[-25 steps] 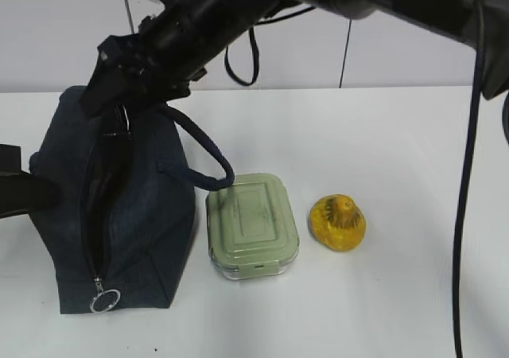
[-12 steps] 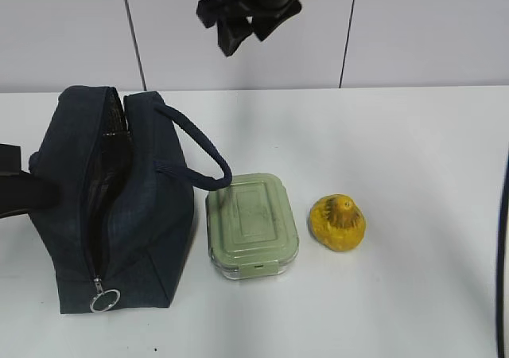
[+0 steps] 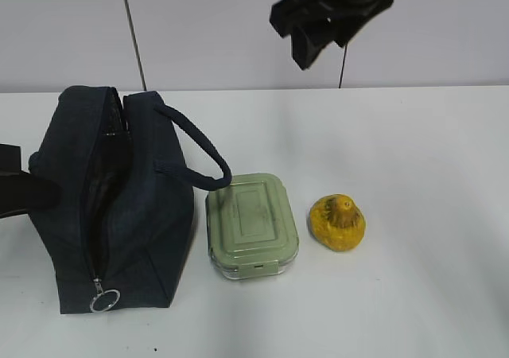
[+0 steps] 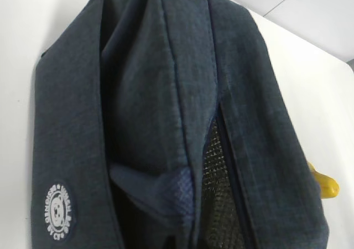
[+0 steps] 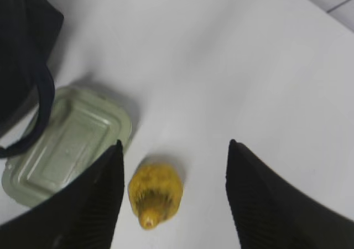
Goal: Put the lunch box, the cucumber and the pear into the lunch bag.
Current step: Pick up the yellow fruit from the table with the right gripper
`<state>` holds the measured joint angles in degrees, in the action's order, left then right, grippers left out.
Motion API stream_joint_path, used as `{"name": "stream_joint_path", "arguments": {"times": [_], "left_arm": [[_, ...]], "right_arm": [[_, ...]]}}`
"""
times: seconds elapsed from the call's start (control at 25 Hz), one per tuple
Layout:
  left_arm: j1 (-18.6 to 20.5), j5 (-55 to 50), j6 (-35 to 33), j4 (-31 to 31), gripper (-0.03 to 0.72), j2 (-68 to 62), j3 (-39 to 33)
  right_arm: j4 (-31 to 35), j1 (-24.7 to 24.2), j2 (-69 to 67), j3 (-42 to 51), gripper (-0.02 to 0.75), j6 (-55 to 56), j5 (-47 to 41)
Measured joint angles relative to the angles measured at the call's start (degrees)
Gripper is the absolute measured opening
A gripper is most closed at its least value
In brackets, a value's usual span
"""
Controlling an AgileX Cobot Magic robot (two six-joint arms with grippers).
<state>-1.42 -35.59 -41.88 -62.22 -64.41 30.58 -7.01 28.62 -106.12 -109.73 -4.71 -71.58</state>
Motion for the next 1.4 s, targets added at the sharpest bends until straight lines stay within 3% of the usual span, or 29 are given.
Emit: {"name": "stream_joint_path", "arguments": {"times": [0.2,0.4,0.64,1.24,1.4], "left_arm": [[0.0,0.0,0.0,0.0,-0.015,0.0,0.0],[0.0,0.0,0.0,0.0,-0.015,0.0,0.0],[0.0,0.0,0.0,0.0,-0.015,0.0,0.0],[0.0,-0.1,0.0,0.0,-0.015,0.0,0.0],[0.0,-0.1,0.0,0.0,-0.015,0.0,0.0]], "right_arm": [[-0.6,0.0,5.4,13.6,0.458,0.8,0.0],[-0.9,0.0,5.0,20.5,0.458,1.0,0.1],[-3.5,0.0,-0.1,21.2,0.458,1.0,0.7],[-2.8,0.0,-12.5,21.2,0.459,0.6,3.1],[-3.0,0.0,-13.0,20.9,0.423,0.6,3.2]]}}
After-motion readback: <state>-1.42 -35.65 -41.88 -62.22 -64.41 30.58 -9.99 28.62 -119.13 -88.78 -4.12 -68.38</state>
